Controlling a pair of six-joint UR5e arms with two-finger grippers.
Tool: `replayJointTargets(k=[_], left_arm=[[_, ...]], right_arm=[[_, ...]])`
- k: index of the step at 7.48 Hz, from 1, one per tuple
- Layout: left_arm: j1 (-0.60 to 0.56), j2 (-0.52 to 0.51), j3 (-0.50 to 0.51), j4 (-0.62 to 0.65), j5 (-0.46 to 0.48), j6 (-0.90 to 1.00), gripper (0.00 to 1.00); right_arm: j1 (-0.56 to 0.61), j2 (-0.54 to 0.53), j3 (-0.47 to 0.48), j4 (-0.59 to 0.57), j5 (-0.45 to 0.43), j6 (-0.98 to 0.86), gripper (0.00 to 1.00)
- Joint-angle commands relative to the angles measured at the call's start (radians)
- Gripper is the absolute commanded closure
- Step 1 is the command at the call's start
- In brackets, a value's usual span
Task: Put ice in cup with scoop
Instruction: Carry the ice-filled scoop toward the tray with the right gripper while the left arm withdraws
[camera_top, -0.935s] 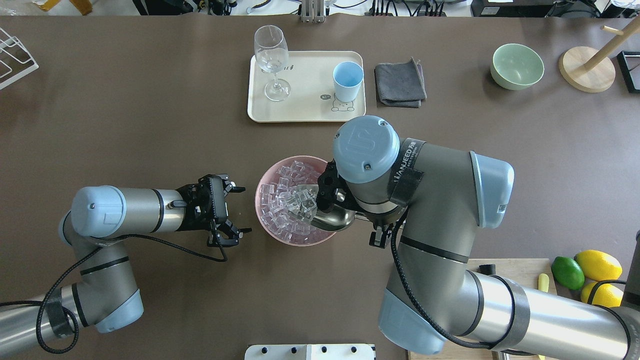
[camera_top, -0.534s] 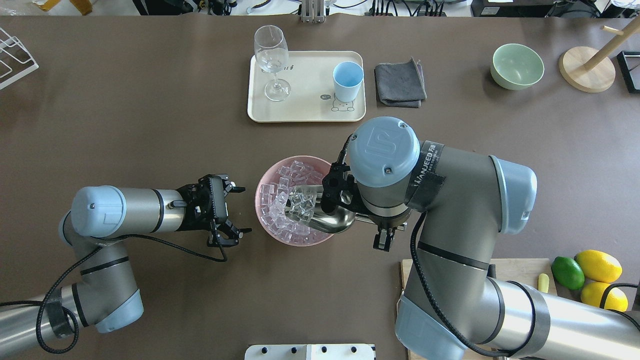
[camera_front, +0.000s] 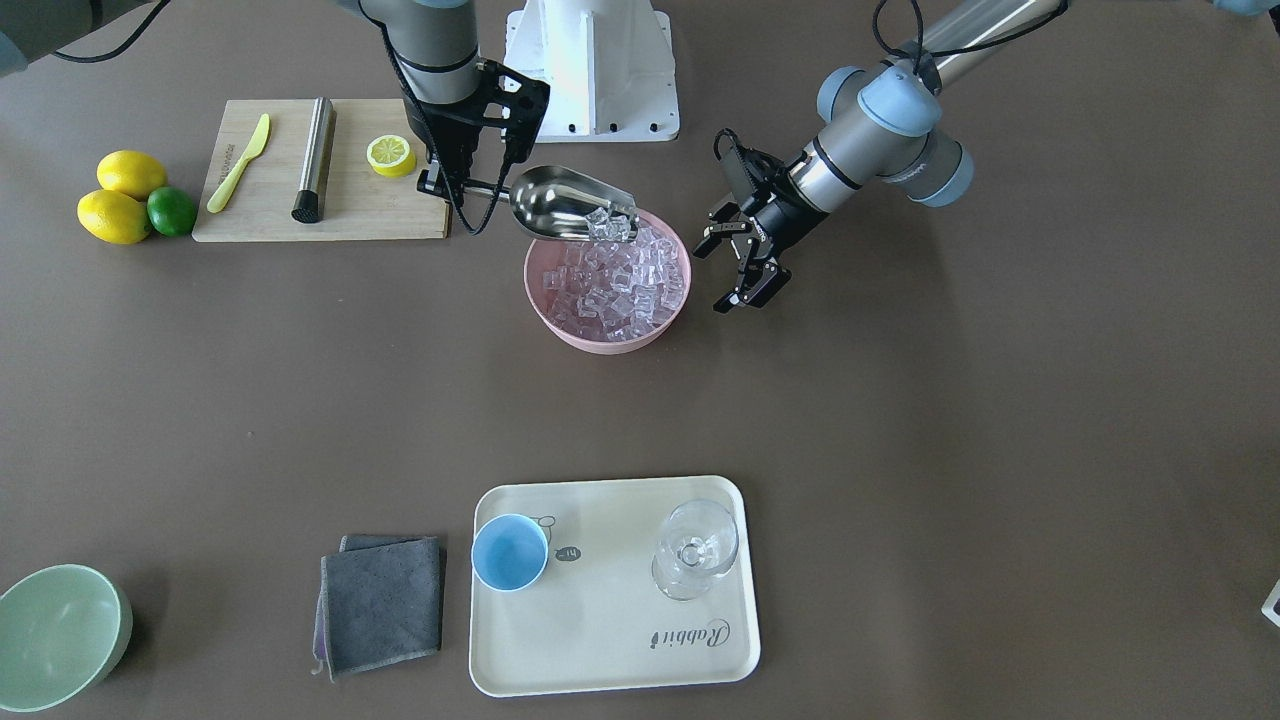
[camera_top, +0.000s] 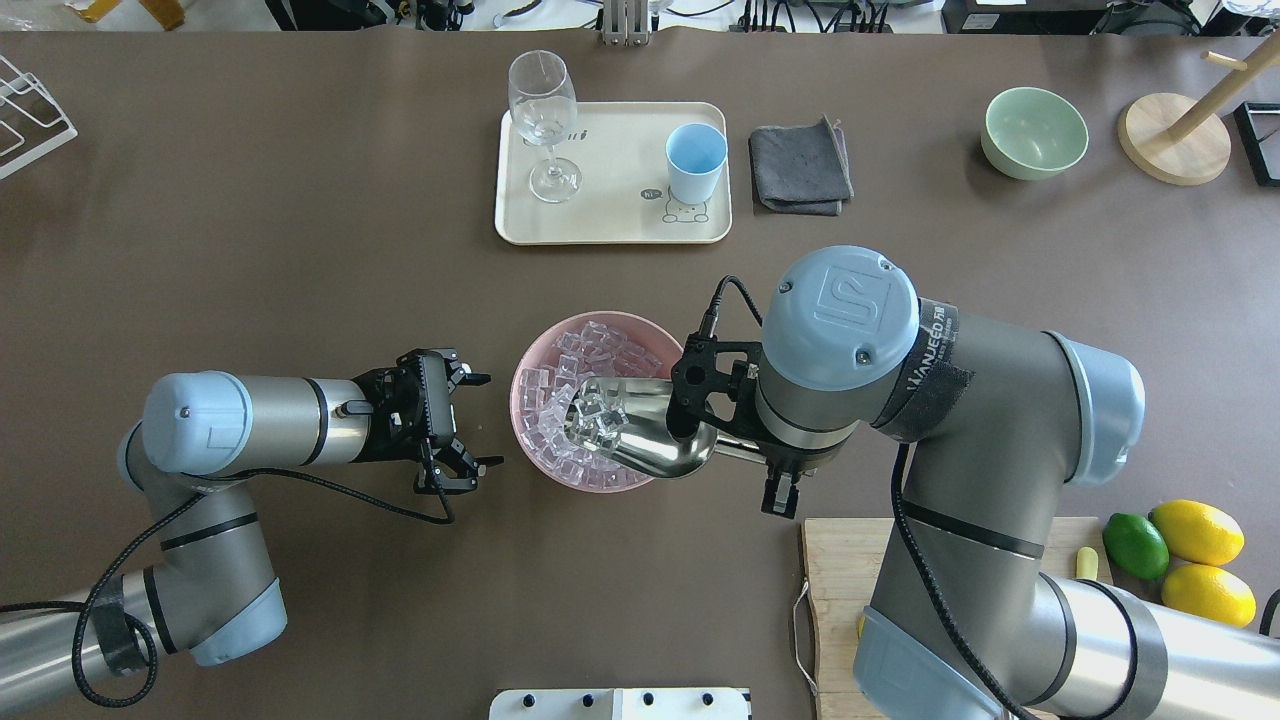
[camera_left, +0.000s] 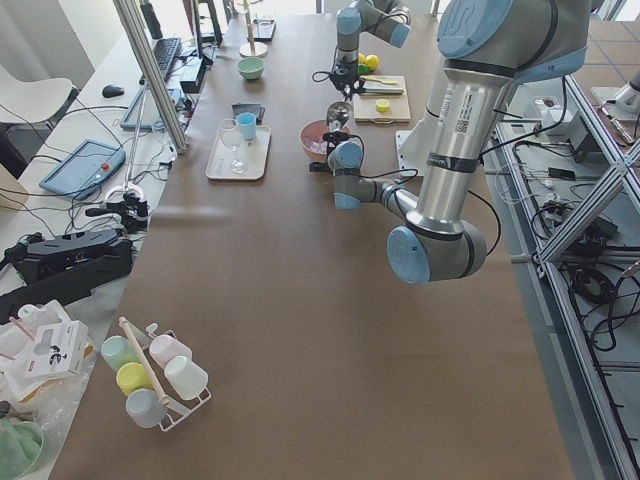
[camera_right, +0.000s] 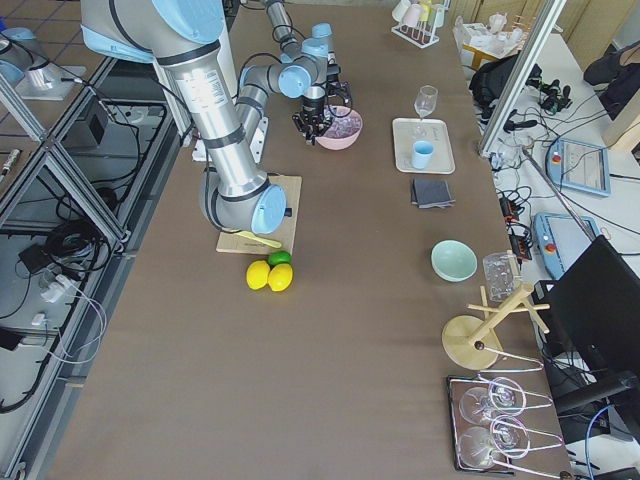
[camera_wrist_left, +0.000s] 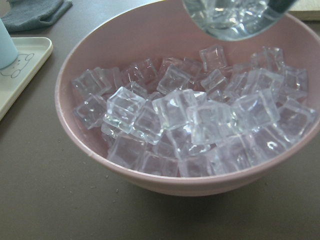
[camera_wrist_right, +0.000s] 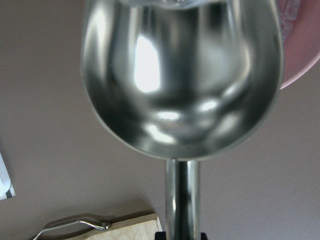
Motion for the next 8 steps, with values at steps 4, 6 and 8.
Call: replayJointTargets(k=[4,6,8], left_arm=[[-0.008,0.008,-0.006,0.000,-0.002,0.000,0.01],[-0.035,0.020,-0.018,0.000,-0.012,0.002,0.01],[-0.075,0.060,-0.061,0.005,-0.032,0.002,0.01]], right_arm=[[0.126,-0.016,0.007,0.020,0.098,0.337,1.00],[0.163,-0.033,-0.009,0.021,0.094,0.632,1.00],[0.188,-0.036,-0.016,0.030,0.095,0.756,1.00]])
